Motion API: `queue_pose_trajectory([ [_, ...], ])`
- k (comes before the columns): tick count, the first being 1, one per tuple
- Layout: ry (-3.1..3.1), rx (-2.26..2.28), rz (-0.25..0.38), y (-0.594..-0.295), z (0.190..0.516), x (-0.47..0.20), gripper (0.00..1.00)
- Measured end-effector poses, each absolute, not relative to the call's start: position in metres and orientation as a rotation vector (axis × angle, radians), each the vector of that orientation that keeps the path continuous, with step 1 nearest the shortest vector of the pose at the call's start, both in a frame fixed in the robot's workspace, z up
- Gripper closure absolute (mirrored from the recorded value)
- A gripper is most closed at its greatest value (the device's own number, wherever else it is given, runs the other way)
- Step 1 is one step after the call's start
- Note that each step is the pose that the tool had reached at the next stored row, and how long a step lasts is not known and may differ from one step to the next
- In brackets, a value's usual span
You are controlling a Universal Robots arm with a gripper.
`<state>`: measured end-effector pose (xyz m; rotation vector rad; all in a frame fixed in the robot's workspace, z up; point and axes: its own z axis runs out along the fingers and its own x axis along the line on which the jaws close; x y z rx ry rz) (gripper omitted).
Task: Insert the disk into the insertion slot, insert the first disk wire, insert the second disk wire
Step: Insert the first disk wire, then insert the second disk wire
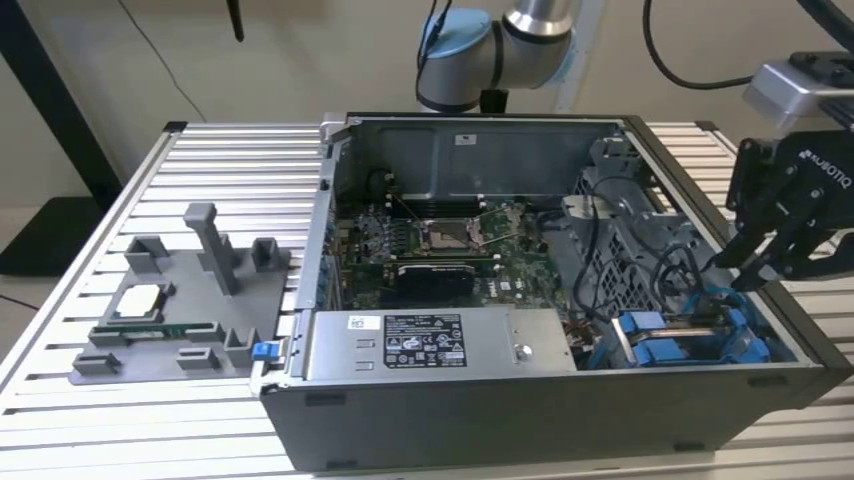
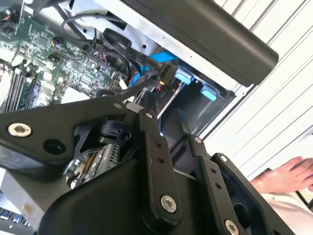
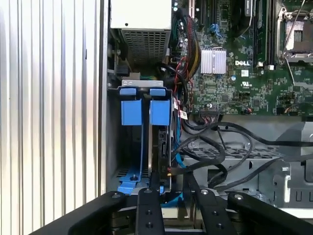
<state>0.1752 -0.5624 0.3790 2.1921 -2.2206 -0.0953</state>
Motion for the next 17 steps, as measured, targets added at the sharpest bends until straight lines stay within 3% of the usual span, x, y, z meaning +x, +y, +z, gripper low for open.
queue_pose_trajectory([
  [17,-2.2,2.173,-0.147,-0.56,0.376,0.206,0.0],
])
